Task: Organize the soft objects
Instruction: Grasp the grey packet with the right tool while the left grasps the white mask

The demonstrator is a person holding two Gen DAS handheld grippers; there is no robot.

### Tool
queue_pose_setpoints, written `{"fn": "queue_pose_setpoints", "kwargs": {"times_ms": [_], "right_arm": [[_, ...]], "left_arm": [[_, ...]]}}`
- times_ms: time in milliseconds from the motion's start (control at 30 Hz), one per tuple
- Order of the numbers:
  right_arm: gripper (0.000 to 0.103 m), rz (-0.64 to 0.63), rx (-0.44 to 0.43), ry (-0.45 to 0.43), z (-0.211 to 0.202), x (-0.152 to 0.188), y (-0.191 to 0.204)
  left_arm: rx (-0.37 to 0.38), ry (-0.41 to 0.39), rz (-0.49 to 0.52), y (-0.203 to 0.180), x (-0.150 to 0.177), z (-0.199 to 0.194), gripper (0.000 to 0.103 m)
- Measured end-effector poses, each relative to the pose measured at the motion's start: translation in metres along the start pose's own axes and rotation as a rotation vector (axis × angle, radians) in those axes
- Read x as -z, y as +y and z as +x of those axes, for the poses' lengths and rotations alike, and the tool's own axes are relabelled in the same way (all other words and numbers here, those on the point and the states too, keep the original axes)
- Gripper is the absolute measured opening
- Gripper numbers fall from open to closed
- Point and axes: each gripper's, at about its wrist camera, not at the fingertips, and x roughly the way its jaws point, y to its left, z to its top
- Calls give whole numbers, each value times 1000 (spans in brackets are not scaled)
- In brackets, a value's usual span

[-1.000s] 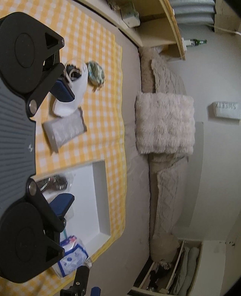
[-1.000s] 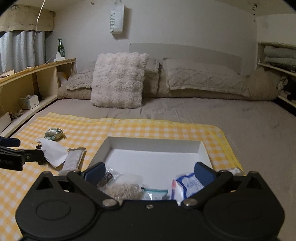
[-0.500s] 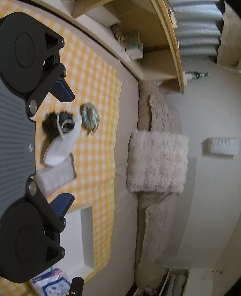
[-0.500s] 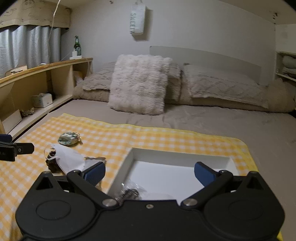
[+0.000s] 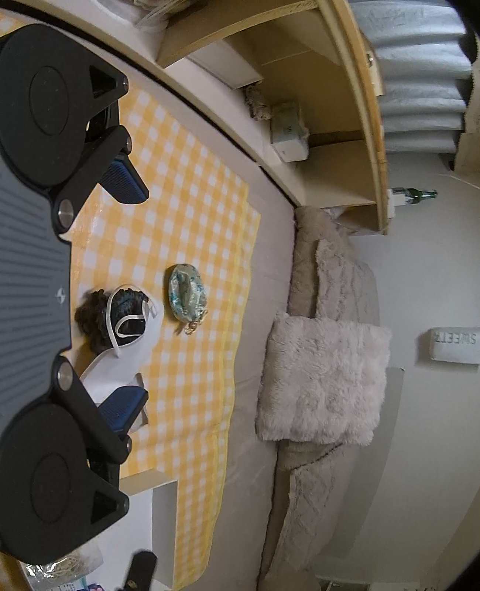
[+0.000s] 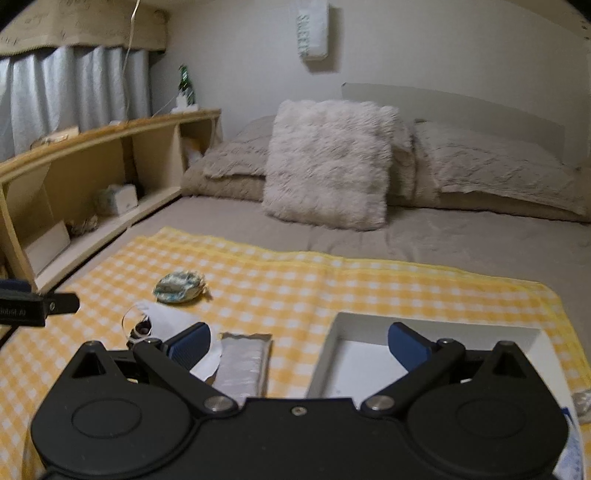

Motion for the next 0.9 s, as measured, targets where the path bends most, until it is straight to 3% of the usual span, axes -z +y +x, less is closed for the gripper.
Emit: {"fn": "queue_pose_setpoints", "kwargs": {"times_ms": [200,500,567,700,900], "right_arm": [[103,-97,-19,47,37,6,22],[103,-50,-63,128,87,16,28],[103,-49,-74,140,96,18,30],[103,-91,-78,172,116,24,33],[103,-162,-146,226,136,34,40]], "left_arm": [[79,117,-99,-3,3,33,103],[171,259,-142,-28,14,89,101],[172,296,-162,-31,17,103,95],[161,360,-209,-33,26,130,93],[181,385,-329,-28,32,156,80]]}}
